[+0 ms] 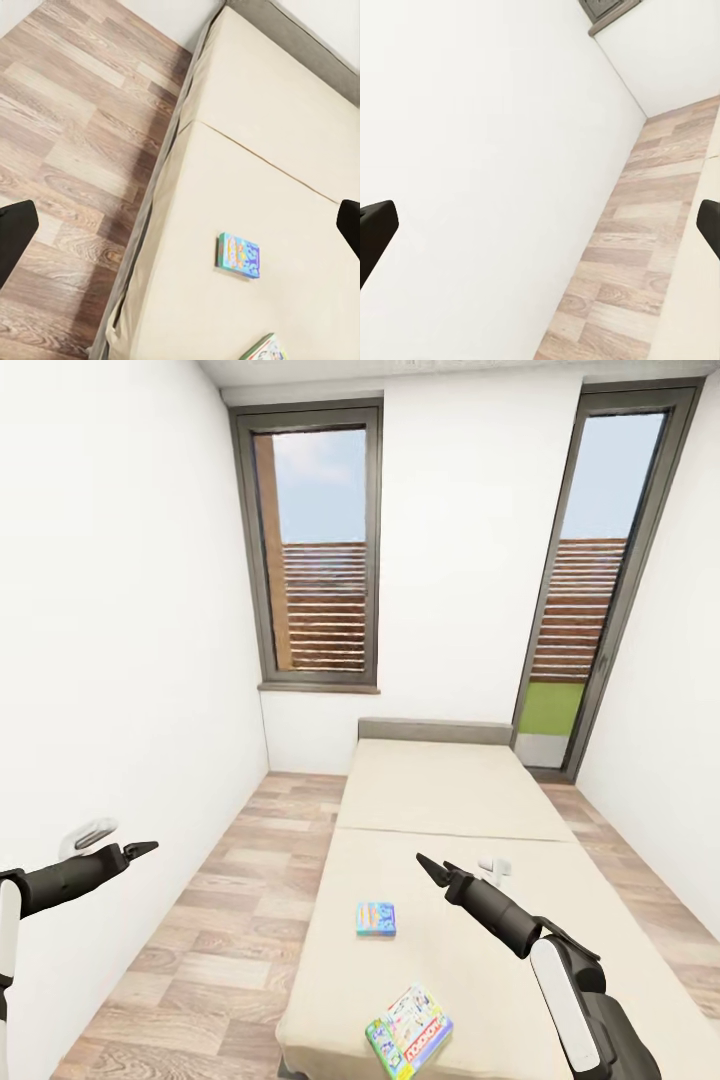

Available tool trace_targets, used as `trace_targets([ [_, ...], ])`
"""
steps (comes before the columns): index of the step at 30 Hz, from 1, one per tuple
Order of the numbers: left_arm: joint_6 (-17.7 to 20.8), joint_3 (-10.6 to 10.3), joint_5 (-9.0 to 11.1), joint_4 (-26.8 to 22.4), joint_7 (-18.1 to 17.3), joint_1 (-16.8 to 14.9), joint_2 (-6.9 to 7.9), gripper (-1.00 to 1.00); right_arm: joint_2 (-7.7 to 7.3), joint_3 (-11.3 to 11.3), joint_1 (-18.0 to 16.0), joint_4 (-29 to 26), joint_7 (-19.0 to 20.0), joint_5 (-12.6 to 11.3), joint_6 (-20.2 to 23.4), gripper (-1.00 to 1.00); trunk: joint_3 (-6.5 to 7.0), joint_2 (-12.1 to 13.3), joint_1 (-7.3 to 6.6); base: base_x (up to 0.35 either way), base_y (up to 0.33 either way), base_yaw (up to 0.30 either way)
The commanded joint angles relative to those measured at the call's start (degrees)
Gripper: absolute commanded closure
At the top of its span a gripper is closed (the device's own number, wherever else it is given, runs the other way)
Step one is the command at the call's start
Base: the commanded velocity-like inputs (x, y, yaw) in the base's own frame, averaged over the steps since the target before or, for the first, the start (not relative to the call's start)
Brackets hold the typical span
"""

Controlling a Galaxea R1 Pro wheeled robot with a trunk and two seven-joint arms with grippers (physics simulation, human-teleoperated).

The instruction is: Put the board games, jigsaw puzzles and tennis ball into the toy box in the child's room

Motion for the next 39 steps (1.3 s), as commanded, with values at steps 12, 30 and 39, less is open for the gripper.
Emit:
trace_targets([
  [12, 0.4, 0.1, 0.1, 0.0, -0.5, -0.1, 0.04, -1.00, 0.06, -0.2, -0.1, 0.4, 0.1, -0.5, 0.5, -1.00, -1.48, -4.9, 2.67, -0.094, 0.000, 0.000],
  [30, 0.4, 0.1, 0.1, 0.0, -0.6, -0.1, -0.04, -1.00, 0.06, -0.2, -0.1, 0.5, 0.0, -0.5, 0.5, -1.00, -4.64, -12.2, 6.62, -0.108, 0.000, 0.000],
  [39, 0.4, 0.1, 0.0, 0.0, -0.6, -0.1, -0.08, -1.00, 0.06, -0.3, -0.1, 0.5, 0.1, -0.5, 0.5, -1.00, -6.26, -15.8, 8.60, -0.004, 0.000, 0.000],
])
